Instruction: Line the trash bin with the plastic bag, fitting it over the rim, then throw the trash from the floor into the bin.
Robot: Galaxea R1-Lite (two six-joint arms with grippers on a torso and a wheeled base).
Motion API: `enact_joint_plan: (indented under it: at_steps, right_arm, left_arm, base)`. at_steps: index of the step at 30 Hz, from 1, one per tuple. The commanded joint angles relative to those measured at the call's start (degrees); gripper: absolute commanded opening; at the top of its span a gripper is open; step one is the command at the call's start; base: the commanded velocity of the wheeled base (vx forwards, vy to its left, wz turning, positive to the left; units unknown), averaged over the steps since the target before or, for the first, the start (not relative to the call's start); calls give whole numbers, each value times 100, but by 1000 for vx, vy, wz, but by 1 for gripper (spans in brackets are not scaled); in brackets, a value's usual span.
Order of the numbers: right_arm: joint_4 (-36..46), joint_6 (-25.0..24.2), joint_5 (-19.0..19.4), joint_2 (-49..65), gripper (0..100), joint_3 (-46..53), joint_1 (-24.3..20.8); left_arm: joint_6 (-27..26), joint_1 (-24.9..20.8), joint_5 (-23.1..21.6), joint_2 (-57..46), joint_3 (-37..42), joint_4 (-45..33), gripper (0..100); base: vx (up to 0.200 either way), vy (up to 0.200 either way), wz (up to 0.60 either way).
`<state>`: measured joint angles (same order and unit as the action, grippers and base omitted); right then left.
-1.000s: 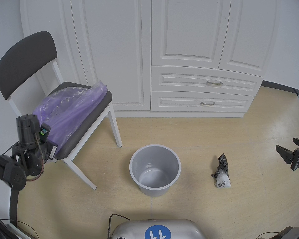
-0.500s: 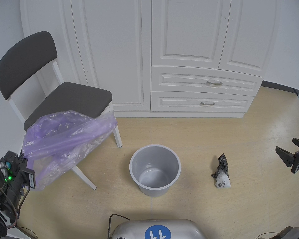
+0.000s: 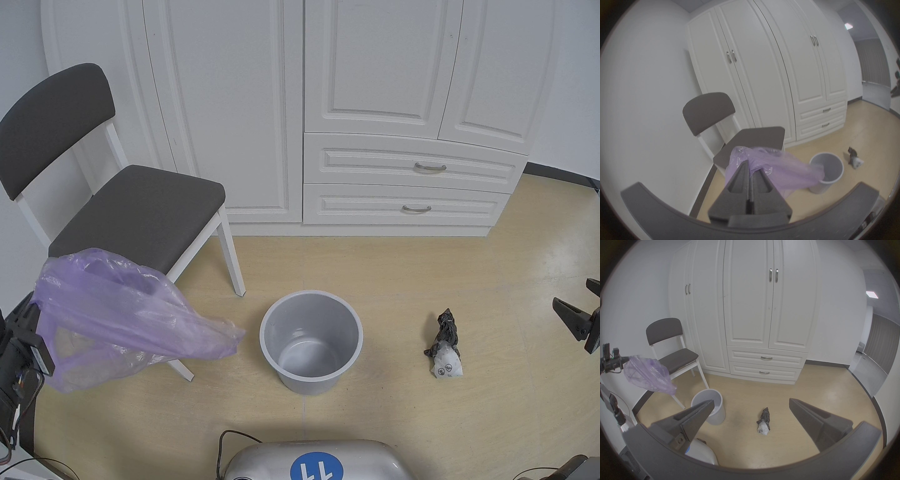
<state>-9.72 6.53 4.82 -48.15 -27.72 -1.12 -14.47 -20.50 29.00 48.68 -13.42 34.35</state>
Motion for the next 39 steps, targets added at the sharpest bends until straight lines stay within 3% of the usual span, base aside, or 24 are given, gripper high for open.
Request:
enact_joint_plan:
  at_steps: [1,6,13,22,24,25,26,27,28,31,33,34,39]
  right_arm:
    - [-13,-3,-7,43,100,-14,-2]
    - [5,23,-7,34,100,39,-11]
    - [-4,76,2,-27,100,30,-28]
    - [5,23,-42,-71,100,162,-916]
    - [5,-56,-51,-159,100,171,-1364]
    - [-4,-152,-51,-230,100,171,-1637]
    - [-4,-152,-51,-230,100,171,-1637]
    - [-39,-478,-68,-370,100,135,-2138]
    - [-109,-653,-68,-476,100,135,-2322]
    - [-690,-1242,-86,-985,100,144,-2797]
    - [-690,-1242,-86,-985,100,144,-2797]
    - [-1305,-1427,-139,-1557,100,135,-3043]
    - [-2201,-1383,-385,-2620,100,-76,-3474]
  left_arm:
    - [199,-15,-158,379,-477,54,0]
    - [647,-15,-466,731,-794,72,0]
    - [709,-50,-879,766,-943,54,0]
    - [709,-68,-1740,880,-1040,54,0]
    - [718,-129,-1889,1056,-1207,63,0]
    - [735,-235,-1889,1170,-1330,72,0]
    - [735,-235,-1889,1170,-1330,72,0]
    - [770,-569,-1881,1416,-1620,89,0]
    - [823,-727,-1881,1548,-1778,107,0]
    - [1385,-991,-1872,2084,-2261,397,0]
    - [1385,-991,-1872,2084,-2261,397,0]
    - [2036,-1175,-1758,2612,-2604,915,0]
    - [2528,-1263,-1318,3429,-3184,1548,0]
  base:
    - [0,0,0]
    - [0,0,0]
    - [0,0,0]
    - [0,0,0]
    - [0,0,0]
    - [0,0,0]
    - [0,0,0]
    - [0,0,0]
    - [0,0,0]
    - [0,0,0]
    - [0,0,0]
    - [0,0,0]
    - [0,0,0]
